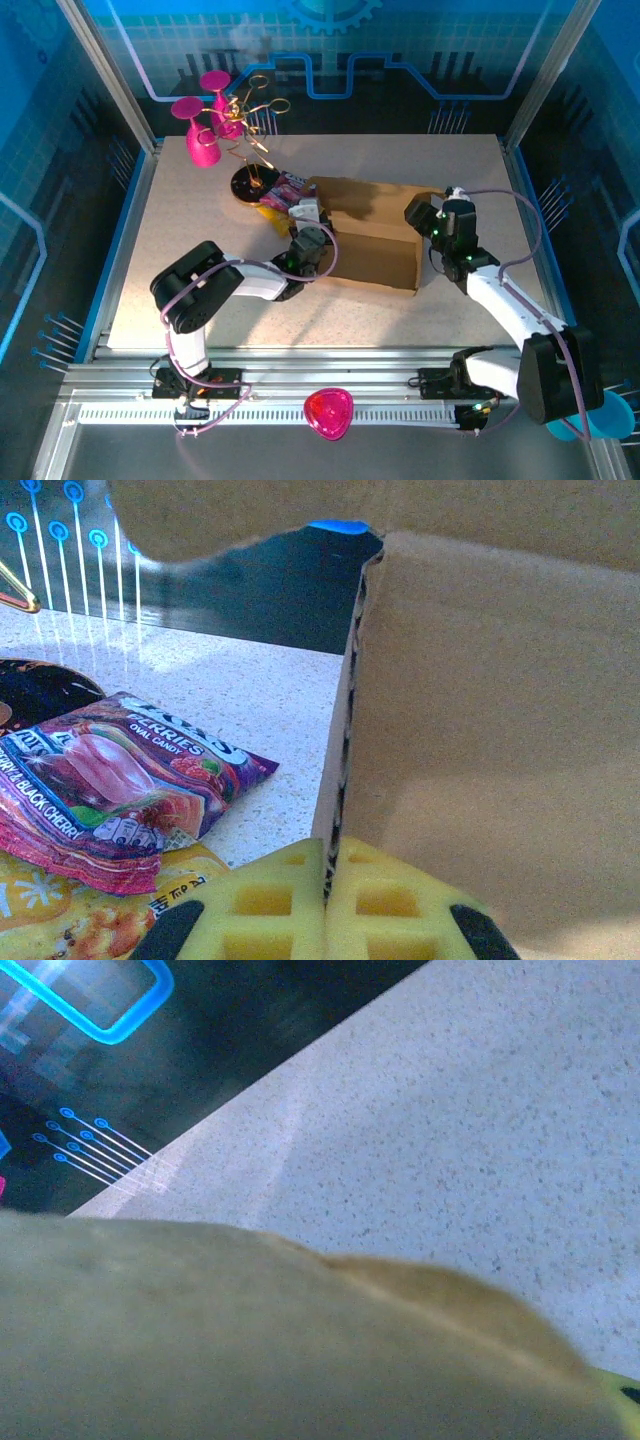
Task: Fold the paper box
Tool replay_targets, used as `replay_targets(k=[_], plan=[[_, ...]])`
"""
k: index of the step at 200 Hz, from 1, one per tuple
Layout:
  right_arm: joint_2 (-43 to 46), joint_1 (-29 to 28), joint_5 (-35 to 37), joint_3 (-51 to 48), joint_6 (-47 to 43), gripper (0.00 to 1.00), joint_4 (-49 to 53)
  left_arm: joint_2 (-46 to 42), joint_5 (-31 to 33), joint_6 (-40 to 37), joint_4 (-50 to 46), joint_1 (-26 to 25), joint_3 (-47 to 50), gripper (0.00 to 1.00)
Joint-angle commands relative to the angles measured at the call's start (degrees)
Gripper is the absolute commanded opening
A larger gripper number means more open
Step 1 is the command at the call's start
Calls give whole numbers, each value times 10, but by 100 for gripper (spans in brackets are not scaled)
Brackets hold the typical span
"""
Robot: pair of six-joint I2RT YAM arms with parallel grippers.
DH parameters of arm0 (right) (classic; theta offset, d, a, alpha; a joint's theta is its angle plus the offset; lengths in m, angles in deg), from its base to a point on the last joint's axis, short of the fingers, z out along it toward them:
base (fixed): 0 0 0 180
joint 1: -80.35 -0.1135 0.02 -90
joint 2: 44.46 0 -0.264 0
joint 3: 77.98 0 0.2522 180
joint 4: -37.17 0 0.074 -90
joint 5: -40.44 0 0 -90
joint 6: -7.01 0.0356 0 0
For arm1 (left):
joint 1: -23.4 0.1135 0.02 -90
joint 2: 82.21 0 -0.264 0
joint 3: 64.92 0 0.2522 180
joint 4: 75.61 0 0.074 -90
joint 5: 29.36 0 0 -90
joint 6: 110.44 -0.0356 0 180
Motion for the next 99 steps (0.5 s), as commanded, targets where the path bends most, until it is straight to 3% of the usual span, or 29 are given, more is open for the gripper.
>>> replay_targets(k=[1,26,44,99], plan=[[11,-7,-63,-12,35,59,55,18,2,-2,1,-25,10,0],[39,-3,-73,-13,45,60,107,20,18,4,-10,-31,16,0],[68,1,-73,-18,63,66,145,20,26,10,-17,-32,20,0],[113,5,-98,-14,64,67,216,20,38,17,-24,-41,25,0]])
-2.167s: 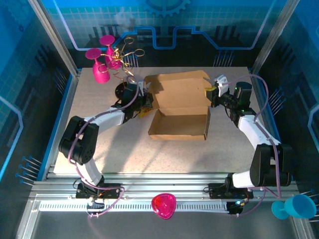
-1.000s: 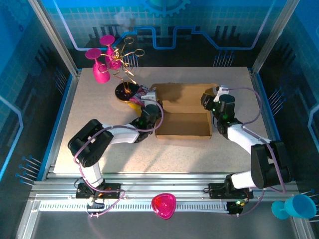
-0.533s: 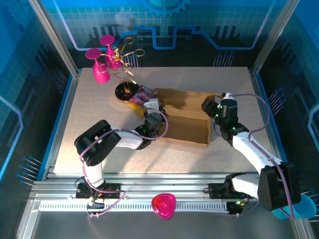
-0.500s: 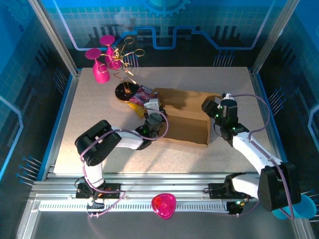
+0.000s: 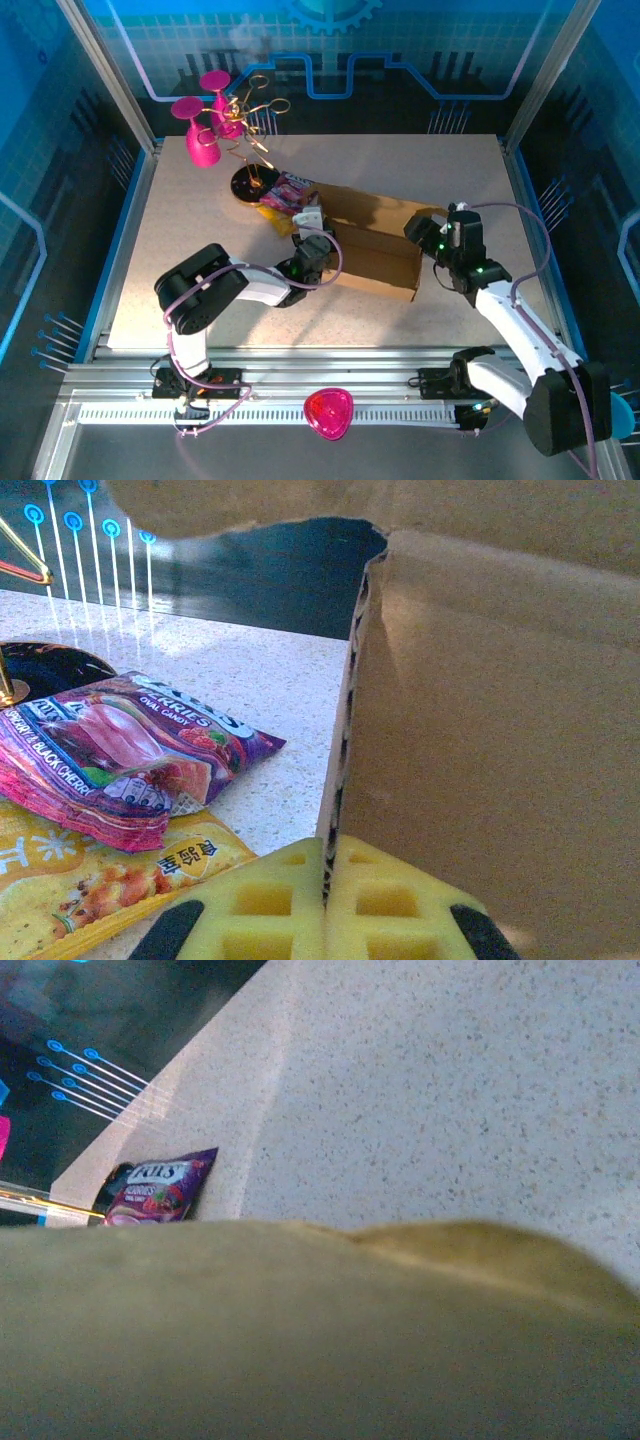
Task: Fold the paper box
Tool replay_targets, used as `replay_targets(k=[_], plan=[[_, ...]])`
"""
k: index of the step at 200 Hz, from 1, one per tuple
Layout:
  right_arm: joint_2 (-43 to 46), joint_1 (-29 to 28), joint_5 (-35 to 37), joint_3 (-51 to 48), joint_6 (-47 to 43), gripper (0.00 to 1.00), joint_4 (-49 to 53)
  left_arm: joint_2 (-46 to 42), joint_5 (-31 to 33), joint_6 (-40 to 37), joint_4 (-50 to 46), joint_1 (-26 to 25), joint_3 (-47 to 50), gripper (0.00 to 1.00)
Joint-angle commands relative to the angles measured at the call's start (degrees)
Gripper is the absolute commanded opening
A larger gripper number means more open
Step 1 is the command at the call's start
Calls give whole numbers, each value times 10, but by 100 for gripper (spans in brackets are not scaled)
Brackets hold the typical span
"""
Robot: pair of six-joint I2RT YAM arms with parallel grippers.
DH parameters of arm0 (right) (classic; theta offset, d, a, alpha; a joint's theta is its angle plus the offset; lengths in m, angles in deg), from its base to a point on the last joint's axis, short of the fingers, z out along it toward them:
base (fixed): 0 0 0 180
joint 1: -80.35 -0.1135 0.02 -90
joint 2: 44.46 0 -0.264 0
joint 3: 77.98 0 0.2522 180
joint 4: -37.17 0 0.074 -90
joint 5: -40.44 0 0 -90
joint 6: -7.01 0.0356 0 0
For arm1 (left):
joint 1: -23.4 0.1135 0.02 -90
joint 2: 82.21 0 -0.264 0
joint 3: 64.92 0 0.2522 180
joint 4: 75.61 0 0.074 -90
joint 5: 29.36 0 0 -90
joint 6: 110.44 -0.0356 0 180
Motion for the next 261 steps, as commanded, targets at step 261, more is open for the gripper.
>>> replay_targets(k=[261], plan=[[-103,-163,159,332,550,63,271,26,55,9,-31,-18,-2,0]])
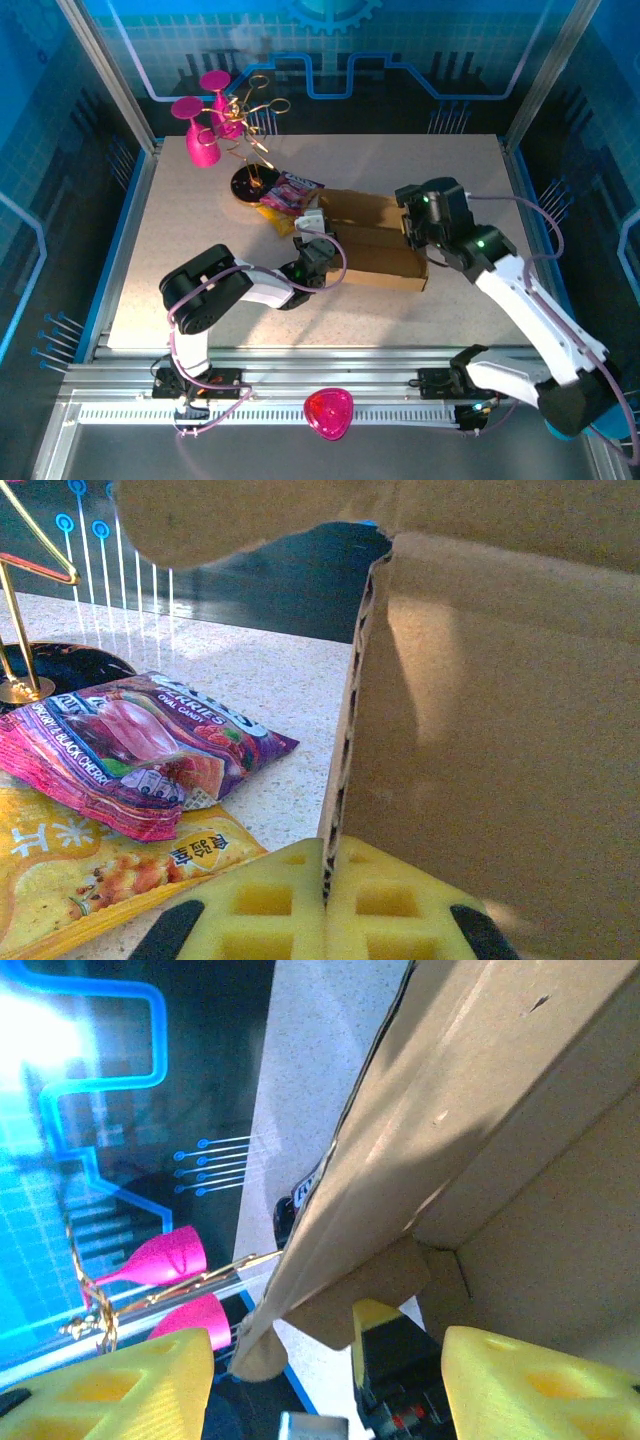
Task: Fold the paper box
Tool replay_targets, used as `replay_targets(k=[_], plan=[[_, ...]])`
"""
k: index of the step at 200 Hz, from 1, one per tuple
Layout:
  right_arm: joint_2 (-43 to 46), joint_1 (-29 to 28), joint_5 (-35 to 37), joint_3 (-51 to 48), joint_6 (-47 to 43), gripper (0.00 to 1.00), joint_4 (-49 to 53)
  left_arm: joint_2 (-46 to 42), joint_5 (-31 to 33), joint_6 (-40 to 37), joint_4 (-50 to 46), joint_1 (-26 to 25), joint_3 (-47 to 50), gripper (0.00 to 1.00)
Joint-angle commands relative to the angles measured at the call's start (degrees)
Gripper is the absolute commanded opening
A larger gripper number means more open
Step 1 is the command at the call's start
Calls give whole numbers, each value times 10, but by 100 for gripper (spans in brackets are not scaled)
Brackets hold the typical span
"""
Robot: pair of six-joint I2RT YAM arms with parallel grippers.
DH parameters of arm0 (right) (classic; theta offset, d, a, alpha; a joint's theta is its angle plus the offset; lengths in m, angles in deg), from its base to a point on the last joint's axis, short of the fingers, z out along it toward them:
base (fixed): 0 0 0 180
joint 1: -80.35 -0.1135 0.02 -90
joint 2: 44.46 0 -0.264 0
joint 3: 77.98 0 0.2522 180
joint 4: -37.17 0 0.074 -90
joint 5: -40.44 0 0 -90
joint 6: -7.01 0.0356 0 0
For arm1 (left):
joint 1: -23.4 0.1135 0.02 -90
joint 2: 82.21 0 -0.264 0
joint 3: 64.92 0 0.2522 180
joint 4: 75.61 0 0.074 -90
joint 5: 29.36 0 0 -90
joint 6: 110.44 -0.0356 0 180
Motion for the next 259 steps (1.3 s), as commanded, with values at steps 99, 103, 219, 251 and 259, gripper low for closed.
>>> replay_targets(k=[99,103,219,251,259], plan=[[-140,47,-47,51,78,42,-13,4,11,11,-42,-5,7,0],[-140,47,-49,48,79,40,-13,3,12,10,-41,-6,8,0],[-120,60,-14,-3,85,0,-74,-165,-35,63,-113,-22,76,48],[-110,57,-18,-26,91,0,-91,-306,-77,236,-345,-26,79,55],[-108,56,-19,-28,91,0,-90,-347,-83,295,-432,-26,72,54]])
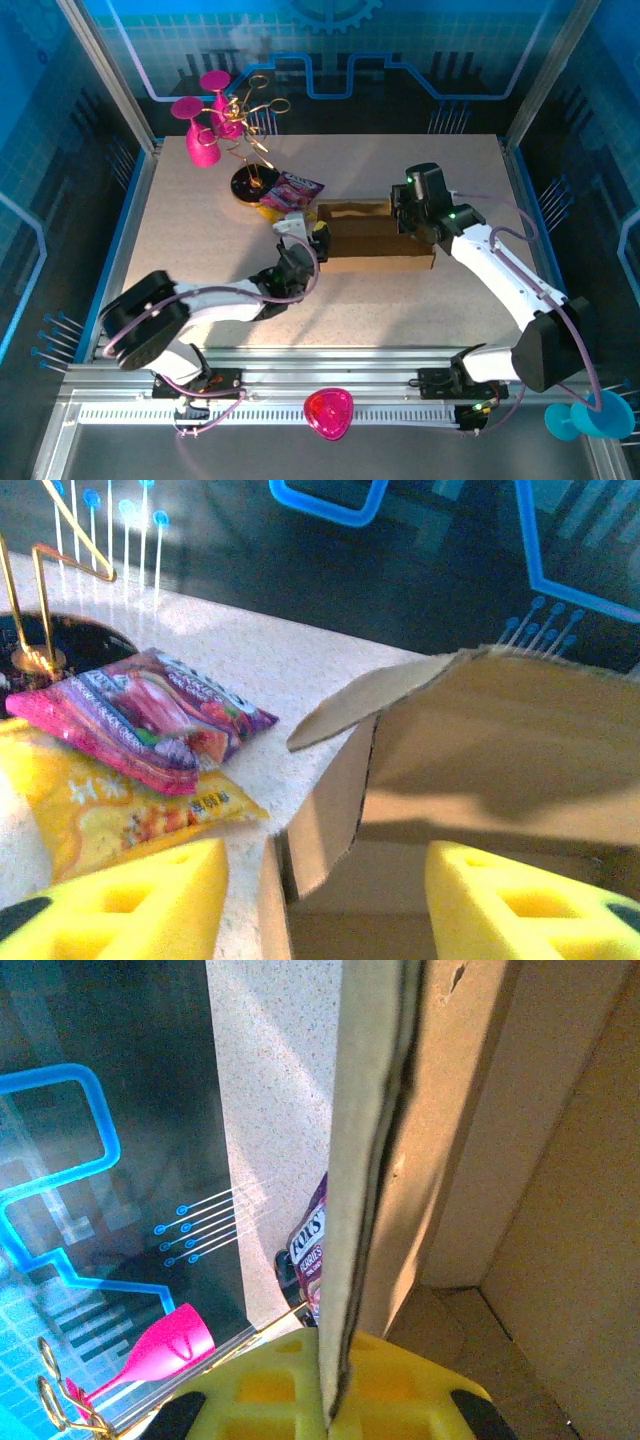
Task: Fold the paper box
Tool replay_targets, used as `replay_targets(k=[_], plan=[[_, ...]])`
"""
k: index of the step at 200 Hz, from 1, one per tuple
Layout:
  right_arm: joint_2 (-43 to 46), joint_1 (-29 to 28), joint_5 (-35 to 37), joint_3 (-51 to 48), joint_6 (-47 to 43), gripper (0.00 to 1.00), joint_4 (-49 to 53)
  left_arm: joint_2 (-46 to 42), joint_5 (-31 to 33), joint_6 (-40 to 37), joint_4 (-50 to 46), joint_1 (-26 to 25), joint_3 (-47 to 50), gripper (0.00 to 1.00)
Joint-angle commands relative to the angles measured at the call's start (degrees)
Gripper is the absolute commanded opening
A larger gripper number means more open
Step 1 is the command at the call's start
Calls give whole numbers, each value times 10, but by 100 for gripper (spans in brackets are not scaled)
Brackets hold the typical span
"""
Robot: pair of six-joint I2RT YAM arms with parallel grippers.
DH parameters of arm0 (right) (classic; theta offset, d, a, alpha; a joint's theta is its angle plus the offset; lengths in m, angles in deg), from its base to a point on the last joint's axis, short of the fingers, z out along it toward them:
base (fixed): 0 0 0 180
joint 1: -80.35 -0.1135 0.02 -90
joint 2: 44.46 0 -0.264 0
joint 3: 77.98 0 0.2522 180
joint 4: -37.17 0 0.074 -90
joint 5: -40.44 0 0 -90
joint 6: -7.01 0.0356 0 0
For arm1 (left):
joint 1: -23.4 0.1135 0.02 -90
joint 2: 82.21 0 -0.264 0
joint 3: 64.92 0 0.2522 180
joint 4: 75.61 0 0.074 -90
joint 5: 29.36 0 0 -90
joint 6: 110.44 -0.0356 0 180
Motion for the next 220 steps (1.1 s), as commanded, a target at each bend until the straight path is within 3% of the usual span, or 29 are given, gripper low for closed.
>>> replay_targets(k=[1,36,53,69,126,176,220], plan=[[13,3,18,-18,4,0,2,-112,-33,177,-234,-3,-7,54],[20,1,3,-26,-9,0,-21,-266,-89,351,-519,1,-65,51],[24,-4,-11,-29,-24,0,-27,-286,-154,401,-625,33,-116,50],[31,-12,-21,-33,-40,0,-29,-280,-224,402,-670,76,-158,50],[84,-17,-52,-154,-85,0,-95,-192,-361,360,-674,169,-235,52],[106,-3,-60,-197,-124,0,-107,-108,-450,358,-634,218,-245,56],[96,4,-88,-241,-155,0,-122,9,-522,305,-582,227,-264,61]])
